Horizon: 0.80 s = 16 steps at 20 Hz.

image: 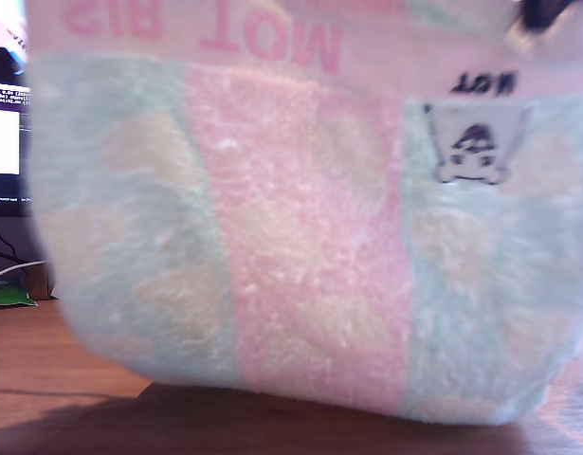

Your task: Fold the tea towel to a neat square and place it to the right

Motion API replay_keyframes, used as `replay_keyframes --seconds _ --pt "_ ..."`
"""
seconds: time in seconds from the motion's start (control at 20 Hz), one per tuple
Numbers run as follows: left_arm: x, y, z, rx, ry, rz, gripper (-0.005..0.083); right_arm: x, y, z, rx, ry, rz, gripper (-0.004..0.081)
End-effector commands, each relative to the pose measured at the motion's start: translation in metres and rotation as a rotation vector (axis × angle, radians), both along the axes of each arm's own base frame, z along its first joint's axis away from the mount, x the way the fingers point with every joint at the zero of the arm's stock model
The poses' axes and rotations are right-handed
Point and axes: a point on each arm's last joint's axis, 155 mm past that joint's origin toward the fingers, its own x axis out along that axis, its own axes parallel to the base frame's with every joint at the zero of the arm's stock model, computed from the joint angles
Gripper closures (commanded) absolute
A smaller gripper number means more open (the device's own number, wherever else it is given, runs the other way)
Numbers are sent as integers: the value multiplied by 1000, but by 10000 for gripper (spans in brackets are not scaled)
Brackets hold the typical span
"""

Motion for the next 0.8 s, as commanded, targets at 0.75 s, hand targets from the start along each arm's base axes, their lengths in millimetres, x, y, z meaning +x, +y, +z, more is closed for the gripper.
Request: replay_keyframes --seconds 0.75 --pt "-37 -10 -40 123 219 -228 794 -36 -9 -2 -29 133 77 783"
